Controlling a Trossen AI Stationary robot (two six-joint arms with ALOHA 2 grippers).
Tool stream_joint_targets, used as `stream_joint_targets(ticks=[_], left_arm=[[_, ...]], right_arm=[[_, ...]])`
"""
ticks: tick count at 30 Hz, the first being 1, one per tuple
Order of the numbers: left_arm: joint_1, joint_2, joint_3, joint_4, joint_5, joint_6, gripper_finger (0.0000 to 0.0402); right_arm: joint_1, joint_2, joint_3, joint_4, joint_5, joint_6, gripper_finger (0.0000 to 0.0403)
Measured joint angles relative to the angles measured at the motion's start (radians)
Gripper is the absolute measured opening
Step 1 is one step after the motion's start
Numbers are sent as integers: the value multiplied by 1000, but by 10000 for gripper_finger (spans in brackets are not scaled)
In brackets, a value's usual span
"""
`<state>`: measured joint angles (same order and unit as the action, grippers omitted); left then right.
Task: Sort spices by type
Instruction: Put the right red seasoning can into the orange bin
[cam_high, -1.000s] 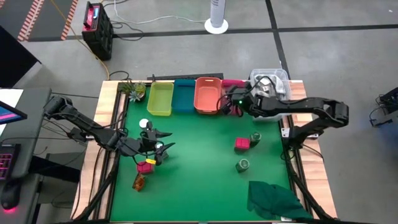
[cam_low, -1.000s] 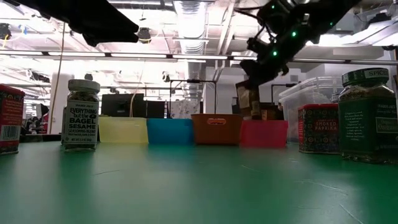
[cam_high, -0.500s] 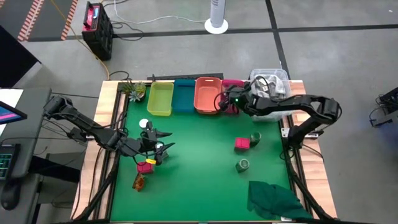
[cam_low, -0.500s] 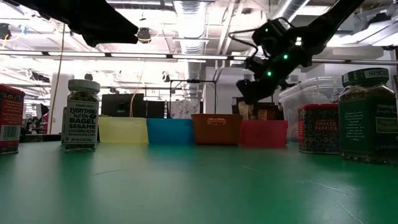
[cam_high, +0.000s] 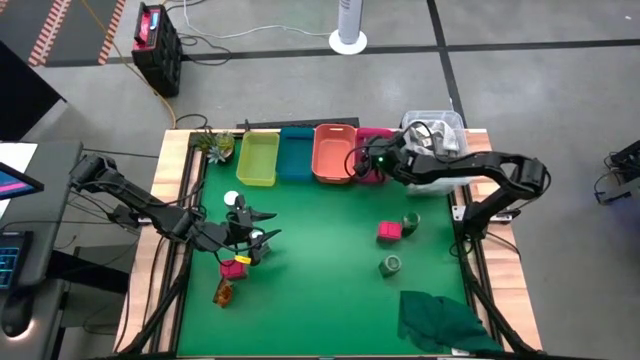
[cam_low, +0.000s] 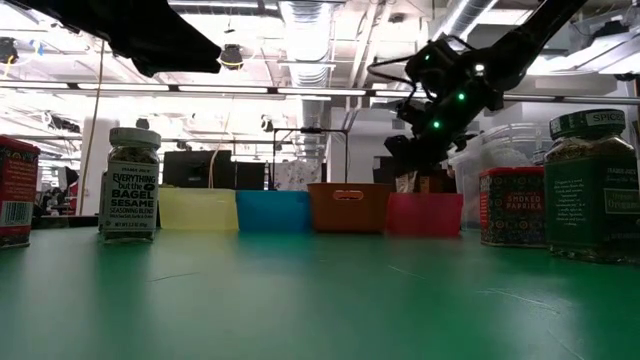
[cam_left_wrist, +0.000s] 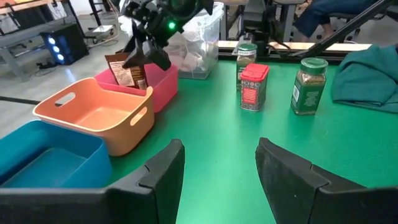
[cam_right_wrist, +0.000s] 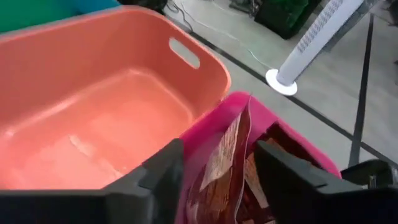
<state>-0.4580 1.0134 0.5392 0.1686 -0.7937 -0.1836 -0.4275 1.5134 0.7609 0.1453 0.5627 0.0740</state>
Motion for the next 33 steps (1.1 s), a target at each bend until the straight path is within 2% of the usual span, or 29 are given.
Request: stream_joint_targets(ticks=[4,9,12,17,21,27,30,33], left_arm=[[0,0,0,-3,0,-5,187],[0,-1,0,-41,0,-18,187],[0,-24,2,-105,13,-71,187],[0,-66,65,-336,53,-224,186],[0,-72,125,-542,58,-348,181],[0,-72,204,-769,96,-484,178],[0,-71,258,-822,216,-492,178],[0,-72,321,-833,389,-498,178]], right_arm=[[8,-97,0,-53,1,-2,262],[52,-269,1,-153,6,-3,267],[116,-368,1,-225,-57,-17,267],[267,-476,1,-310,-201,14,267],[404,-475,1,-323,-201,32,267],[538,-370,1,-261,-161,26,267],[576,-311,1,-191,-160,7,267],[602,-265,1,-144,-159,7,267]])
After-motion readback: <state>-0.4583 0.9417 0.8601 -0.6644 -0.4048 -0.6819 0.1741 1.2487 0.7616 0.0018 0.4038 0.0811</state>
